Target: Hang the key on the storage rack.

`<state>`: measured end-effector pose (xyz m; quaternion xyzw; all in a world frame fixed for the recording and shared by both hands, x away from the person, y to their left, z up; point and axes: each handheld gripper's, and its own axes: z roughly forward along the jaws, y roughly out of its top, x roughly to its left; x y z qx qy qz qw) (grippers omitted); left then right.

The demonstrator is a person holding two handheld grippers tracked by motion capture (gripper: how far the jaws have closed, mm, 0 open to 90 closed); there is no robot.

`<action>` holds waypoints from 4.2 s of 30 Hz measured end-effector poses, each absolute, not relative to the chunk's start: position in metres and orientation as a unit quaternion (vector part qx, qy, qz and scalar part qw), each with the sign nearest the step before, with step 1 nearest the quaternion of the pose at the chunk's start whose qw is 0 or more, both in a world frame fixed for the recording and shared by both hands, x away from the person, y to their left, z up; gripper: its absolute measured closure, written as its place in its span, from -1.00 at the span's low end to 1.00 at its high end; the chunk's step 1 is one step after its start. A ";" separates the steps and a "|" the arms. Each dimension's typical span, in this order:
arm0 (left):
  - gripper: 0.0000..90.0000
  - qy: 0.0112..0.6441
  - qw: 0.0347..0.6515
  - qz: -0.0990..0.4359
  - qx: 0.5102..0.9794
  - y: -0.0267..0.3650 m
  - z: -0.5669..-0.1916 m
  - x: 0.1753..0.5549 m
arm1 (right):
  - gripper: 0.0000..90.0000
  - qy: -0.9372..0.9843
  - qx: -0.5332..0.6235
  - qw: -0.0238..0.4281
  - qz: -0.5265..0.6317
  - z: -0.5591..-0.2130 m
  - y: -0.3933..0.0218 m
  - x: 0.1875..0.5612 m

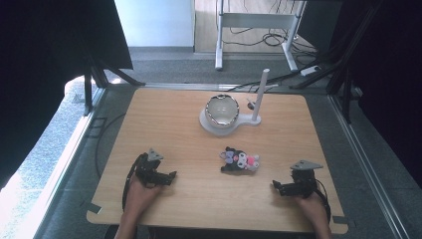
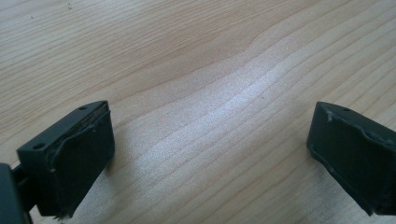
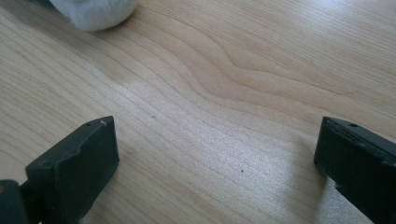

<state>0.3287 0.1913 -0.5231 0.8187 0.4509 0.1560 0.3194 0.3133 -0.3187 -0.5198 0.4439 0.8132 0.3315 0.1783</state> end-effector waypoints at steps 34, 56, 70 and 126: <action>-0.99 0.451 0.319 0.156 0.819 0.191 -0.523 0.330 | -1.00 0.826 0.432 0.170 0.319 -0.512 -0.319 0.315; -0.99 0.451 0.320 0.156 0.819 0.191 -0.523 0.330 | -1.00 0.866 0.381 0.136 0.293 -0.486 -0.306 0.328; -0.99 0.451 0.319 0.156 0.819 0.191 -0.523 0.330 | -1.00 0.889 0.348 0.119 0.273 -0.470 -0.290 0.346; -0.99 0.451 0.319 0.156 0.819 0.191 -0.523 0.330 | -0.46 0.989 0.124 0.050 0.061 -0.474 -0.151 0.413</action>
